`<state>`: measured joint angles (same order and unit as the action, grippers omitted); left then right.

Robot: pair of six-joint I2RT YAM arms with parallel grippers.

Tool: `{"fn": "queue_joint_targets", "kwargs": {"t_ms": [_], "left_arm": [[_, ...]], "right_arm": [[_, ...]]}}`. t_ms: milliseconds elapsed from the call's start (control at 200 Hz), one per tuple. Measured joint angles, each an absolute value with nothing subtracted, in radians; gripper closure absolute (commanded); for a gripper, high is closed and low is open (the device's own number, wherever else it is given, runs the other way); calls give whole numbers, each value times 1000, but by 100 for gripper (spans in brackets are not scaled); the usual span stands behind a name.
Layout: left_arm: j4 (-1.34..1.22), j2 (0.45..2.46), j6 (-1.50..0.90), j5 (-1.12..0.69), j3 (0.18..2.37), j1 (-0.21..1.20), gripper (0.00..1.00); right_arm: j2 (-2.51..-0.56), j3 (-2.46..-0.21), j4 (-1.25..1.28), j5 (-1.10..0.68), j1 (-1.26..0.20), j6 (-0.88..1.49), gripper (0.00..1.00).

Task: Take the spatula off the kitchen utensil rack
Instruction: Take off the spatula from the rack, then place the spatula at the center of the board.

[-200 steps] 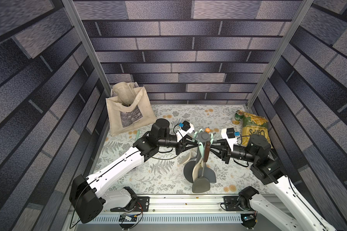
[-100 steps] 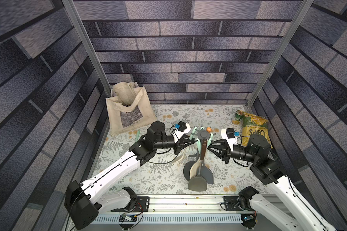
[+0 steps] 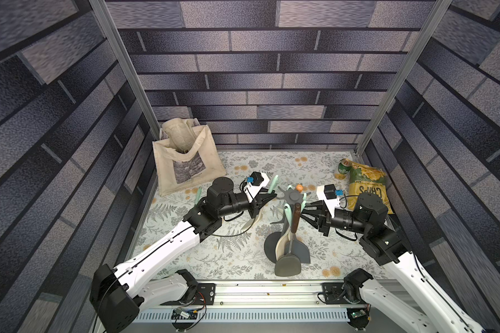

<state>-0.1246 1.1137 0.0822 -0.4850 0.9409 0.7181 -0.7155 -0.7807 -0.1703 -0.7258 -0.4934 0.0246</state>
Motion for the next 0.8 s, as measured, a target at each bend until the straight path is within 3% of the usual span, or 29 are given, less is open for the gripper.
{"fn": "queue_joint_targets", "kwargs": {"t_ms": [581, 801], "left_arm": [[-46, 1137, 93, -284, 956, 706, 100], [-9, 1154, 43, -242, 970, 638, 98]], "right_arm": [[-715, -781, -171, -715, -493, 25, 78], [-720, -781, -171, -715, -493, 25, 78]]}}
